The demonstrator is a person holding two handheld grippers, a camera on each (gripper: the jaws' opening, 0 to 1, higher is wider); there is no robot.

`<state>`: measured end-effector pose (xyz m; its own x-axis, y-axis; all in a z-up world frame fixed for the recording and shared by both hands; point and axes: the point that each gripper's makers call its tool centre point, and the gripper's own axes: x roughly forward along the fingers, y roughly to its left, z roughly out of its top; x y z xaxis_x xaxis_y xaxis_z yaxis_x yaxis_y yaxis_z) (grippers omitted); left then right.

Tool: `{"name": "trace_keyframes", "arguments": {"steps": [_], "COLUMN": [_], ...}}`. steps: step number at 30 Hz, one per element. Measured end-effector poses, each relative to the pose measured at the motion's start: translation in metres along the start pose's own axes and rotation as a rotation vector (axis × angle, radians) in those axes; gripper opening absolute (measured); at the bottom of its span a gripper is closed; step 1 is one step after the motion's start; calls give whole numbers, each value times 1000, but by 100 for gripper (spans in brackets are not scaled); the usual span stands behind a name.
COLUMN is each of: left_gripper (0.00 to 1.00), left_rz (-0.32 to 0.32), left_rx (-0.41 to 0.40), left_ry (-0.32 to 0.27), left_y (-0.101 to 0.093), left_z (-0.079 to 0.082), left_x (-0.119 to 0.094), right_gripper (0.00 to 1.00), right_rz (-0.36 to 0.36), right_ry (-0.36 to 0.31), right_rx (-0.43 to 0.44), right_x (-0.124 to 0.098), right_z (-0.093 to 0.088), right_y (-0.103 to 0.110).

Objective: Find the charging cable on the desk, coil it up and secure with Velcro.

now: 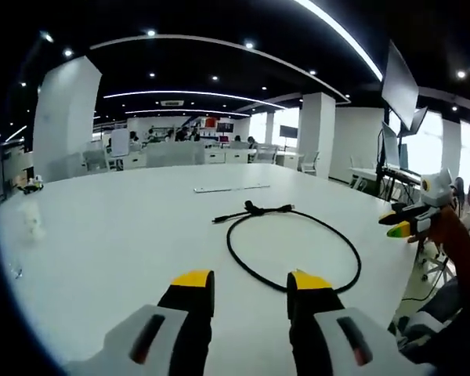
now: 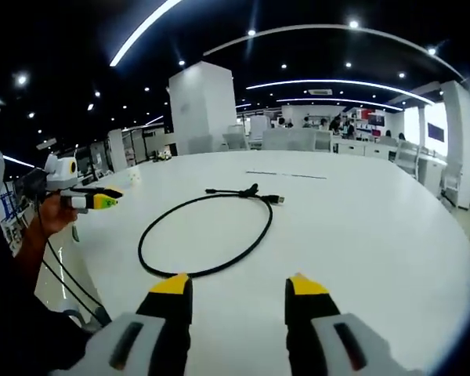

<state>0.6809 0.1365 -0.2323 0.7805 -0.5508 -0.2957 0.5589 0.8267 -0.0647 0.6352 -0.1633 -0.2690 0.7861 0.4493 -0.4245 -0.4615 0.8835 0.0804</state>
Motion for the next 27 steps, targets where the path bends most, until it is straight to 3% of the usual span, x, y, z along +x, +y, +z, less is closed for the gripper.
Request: {"name": "trace_keyframes", "arguments": {"steps": [5, 14, 27], "left_gripper": [38, 38, 39], "left_rz": [-2, 54, 41], "left_rx": [-28, -16, -10], "left_ry": [8, -10, -2], "left_y": [0, 8, 6], "left_z": [-5, -4, -4], "left_x": [-11, -33, -27], "right_gripper": [48, 48, 47], "right_rz": [-13, -39, -44], "right_ry": [0, -9, -9], "right_rx": [9, 23, 22], "right_x": [-6, -14, -14], "right_z": [-6, -6, -5], "right_y": [-2, -7, -6]}}
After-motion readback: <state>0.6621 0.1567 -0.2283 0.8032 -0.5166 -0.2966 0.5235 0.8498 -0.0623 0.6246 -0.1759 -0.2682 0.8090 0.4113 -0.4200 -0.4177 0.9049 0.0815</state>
